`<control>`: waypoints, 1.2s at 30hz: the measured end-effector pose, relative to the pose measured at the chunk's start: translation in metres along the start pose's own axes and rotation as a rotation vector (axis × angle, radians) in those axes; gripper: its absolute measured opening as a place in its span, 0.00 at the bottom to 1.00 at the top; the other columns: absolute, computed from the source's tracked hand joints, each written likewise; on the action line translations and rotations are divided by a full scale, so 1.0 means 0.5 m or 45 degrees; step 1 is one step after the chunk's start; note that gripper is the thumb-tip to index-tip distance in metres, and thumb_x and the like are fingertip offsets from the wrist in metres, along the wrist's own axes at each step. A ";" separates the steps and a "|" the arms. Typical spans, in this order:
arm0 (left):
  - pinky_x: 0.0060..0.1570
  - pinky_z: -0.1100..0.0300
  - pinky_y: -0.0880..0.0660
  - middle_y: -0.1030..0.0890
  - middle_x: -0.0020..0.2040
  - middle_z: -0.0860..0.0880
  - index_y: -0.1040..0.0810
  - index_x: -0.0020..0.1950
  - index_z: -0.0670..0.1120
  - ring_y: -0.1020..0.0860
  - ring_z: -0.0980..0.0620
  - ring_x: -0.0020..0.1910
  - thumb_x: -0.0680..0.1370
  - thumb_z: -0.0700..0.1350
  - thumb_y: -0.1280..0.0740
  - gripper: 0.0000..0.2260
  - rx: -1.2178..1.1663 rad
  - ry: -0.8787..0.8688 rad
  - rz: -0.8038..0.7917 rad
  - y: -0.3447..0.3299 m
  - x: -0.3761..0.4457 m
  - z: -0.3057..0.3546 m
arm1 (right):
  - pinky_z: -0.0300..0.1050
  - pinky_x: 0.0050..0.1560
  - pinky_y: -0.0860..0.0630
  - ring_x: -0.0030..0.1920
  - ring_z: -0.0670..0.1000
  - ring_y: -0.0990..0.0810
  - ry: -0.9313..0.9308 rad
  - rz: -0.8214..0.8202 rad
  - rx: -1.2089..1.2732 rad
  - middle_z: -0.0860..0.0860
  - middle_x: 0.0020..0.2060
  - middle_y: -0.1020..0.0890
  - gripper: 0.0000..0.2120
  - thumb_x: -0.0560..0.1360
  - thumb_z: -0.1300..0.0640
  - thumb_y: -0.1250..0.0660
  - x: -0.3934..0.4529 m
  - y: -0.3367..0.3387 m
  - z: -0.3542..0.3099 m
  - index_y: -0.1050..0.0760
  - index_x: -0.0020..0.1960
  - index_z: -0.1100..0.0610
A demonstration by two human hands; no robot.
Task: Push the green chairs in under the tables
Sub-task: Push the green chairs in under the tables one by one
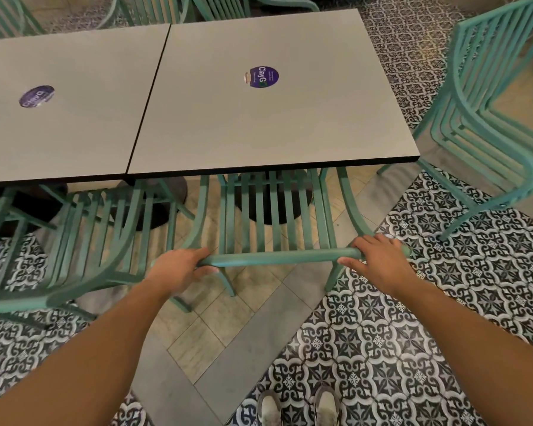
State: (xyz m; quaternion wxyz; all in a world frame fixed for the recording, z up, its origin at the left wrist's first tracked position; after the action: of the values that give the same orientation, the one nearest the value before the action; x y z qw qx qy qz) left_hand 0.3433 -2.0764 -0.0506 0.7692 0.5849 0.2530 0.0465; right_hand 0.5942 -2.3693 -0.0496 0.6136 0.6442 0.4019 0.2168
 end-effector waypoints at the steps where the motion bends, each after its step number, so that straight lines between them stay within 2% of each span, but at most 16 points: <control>1: 0.33 0.55 0.28 0.24 0.36 0.54 0.30 0.45 0.54 0.25 0.54 0.35 0.76 0.65 0.41 0.15 0.000 -0.003 -0.001 0.000 0.003 -0.004 | 0.49 0.53 0.36 0.51 0.47 0.30 0.003 0.007 -0.008 0.41 0.48 0.23 0.26 0.73 0.28 0.52 0.003 0.000 -0.002 0.28 0.53 0.44; 5: 0.33 0.56 0.29 0.25 0.37 0.55 0.31 0.46 0.55 0.26 0.55 0.36 0.76 0.67 0.42 0.16 0.008 -0.030 -0.019 0.000 0.006 -0.011 | 0.48 0.52 0.38 0.52 0.47 0.30 0.012 0.044 -0.056 0.42 0.48 0.23 0.24 0.74 0.29 0.51 0.006 -0.004 -0.005 0.28 0.53 0.44; 11: 0.34 0.57 0.30 0.25 0.38 0.56 0.31 0.46 0.54 0.26 0.55 0.36 0.77 0.65 0.41 0.14 0.014 -0.009 -0.033 0.002 0.002 -0.009 | 0.48 0.52 0.36 0.52 0.47 0.29 0.006 0.056 -0.077 0.42 0.49 0.23 0.26 0.74 0.28 0.52 0.006 -0.009 -0.001 0.28 0.53 0.44; 23: 0.39 0.54 0.24 0.24 0.37 0.56 0.28 0.49 0.54 0.25 0.56 0.36 0.76 0.65 0.41 0.16 0.031 0.043 -0.046 -0.001 0.003 -0.003 | 0.47 0.51 0.36 0.49 0.46 0.31 0.011 0.060 -0.021 0.42 0.47 0.24 0.32 0.70 0.26 0.59 0.001 0.008 -0.007 0.27 0.51 0.45; 31: 0.39 0.52 0.24 0.24 0.38 0.55 0.28 0.51 0.54 0.24 0.54 0.37 0.76 0.67 0.43 0.18 0.072 0.051 -0.056 -0.005 0.004 0.000 | 0.47 0.49 0.35 0.47 0.46 0.31 0.016 0.074 -0.033 0.42 0.45 0.23 0.26 0.73 0.26 0.53 0.004 0.002 0.007 0.28 0.49 0.45; 36: 0.38 0.56 0.25 0.24 0.40 0.55 0.27 0.52 0.54 0.25 0.56 0.38 0.77 0.64 0.41 0.15 0.039 0.069 -0.082 0.001 0.000 0.007 | 0.46 0.50 0.37 0.48 0.46 0.31 -0.009 0.046 -0.027 0.42 0.47 0.23 0.24 0.73 0.28 0.51 0.002 0.005 0.005 0.28 0.50 0.45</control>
State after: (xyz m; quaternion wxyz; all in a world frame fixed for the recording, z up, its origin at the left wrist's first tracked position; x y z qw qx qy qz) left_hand 0.3447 -2.0792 -0.0495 0.7541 0.5867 0.2931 0.0338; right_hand 0.5973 -2.3698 -0.0478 0.6178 0.6455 0.3858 0.2298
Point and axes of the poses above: each hand's wrist, its own x-axis towards the middle knuckle, its own y-axis out of the back of the hand, z = x × y, the point moved 9 cm from there along x, towards the middle knuckle
